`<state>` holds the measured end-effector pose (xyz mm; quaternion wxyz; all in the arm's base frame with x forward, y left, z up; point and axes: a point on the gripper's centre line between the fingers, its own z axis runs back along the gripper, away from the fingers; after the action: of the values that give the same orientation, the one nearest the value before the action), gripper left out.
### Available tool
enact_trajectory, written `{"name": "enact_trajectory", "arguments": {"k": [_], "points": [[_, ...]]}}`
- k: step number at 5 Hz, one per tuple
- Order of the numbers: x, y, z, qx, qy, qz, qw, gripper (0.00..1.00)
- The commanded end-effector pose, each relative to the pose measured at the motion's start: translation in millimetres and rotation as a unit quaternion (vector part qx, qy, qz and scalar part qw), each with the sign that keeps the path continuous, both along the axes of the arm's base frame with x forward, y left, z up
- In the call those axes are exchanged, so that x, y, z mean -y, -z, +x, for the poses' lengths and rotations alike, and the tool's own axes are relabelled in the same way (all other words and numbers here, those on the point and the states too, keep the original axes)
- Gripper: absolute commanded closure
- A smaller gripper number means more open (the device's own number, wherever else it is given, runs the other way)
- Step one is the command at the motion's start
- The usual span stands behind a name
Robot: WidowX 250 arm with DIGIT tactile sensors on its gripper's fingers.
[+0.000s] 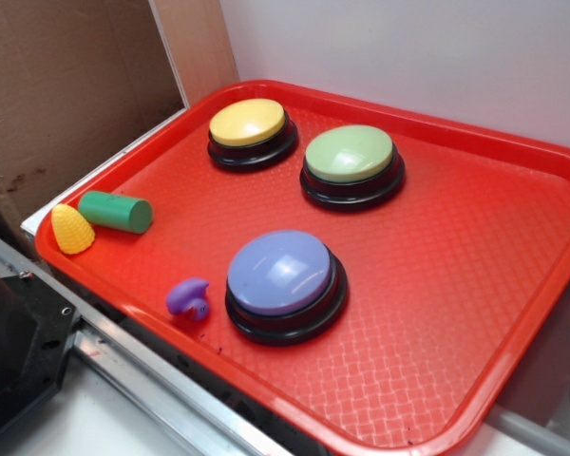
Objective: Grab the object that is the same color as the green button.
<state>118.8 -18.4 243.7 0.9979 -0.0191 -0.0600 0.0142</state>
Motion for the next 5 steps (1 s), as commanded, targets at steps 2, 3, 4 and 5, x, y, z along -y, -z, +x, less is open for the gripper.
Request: {"name": "enact_trajectory", "arguments": {"k": [2, 3, 4, 5], "points": [[-6, 9, 11, -0.016, -0.079, -0.016, 0.997, 0.00], [-15, 29, 23, -0.001, -0.196, -0.020, 0.980, 0.00], [-23, 48, 31, 0.016, -0.298, -0.040, 0.954, 0.00], [-32, 74, 38, 0.014, -0.415, -0.057, 0.908, 0.00]]}}
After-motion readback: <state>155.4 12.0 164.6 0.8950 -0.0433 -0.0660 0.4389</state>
